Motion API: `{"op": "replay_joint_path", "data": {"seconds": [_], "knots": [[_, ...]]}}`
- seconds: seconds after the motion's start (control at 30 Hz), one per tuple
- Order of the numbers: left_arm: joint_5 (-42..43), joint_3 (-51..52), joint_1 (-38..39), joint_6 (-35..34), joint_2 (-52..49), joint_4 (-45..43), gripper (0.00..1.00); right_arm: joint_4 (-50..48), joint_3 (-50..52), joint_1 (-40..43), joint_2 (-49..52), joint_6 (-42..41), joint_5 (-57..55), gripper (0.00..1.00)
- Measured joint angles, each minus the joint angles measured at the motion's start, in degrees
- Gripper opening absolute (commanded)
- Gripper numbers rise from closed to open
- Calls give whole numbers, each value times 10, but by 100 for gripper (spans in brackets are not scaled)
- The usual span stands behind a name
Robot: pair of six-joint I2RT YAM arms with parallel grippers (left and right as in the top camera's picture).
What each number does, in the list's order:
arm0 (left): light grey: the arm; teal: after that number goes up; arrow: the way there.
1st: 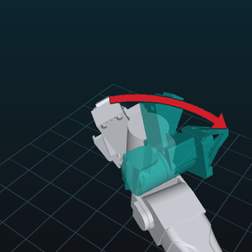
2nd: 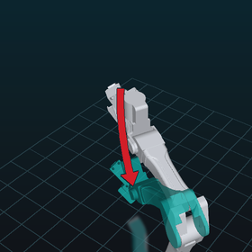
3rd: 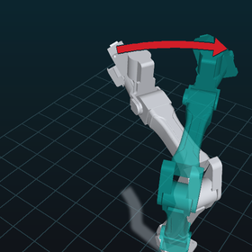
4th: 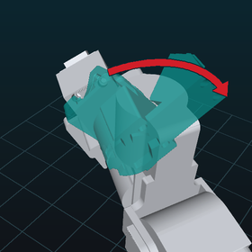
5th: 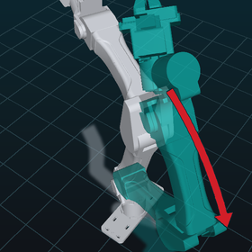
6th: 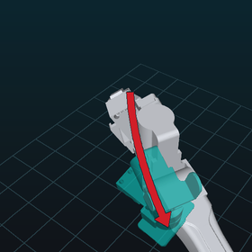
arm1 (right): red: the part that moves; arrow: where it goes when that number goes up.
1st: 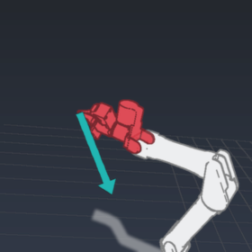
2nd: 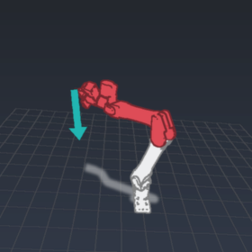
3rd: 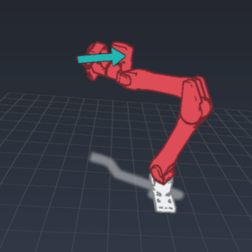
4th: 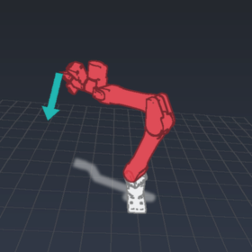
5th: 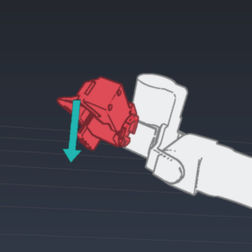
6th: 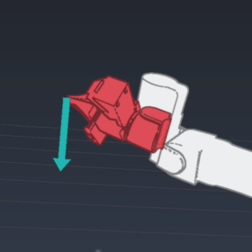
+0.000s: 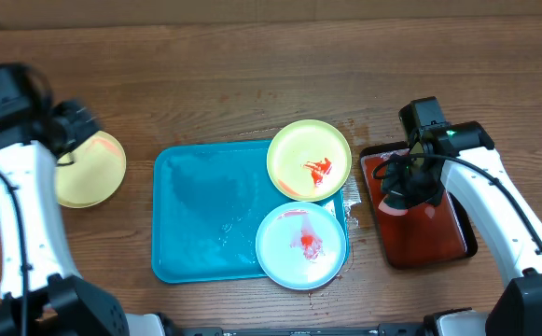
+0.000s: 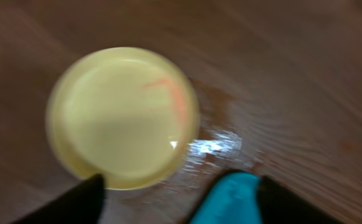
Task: Clean dirty plates on tray and stack at the side
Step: 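Release the yellow plate on the table and raise the left gripper, then move the left gripper to the other yellow plate and pull it left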
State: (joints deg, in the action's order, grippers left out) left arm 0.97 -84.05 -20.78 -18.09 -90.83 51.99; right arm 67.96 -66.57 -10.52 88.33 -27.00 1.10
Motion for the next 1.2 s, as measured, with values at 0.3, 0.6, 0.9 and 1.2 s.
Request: {"op": "replay_joint_path", "data": {"seconds": [0.3, 0.6, 0.9, 1.2], "knots": [[103, -1, 191, 125, -24, -21, 100, 3, 0, 0, 0, 2, 0, 4], [140, -1, 259, 180, -87, -22, 48, 2, 0, 0, 0, 14, 1, 4], [257, -1, 315, 274, -166, -25, 100, 5, 0, 0, 0, 16, 2, 4], [315, -1, 352, 306, -231, -27, 57, 7, 0, 0, 0, 16, 2, 4]]}}
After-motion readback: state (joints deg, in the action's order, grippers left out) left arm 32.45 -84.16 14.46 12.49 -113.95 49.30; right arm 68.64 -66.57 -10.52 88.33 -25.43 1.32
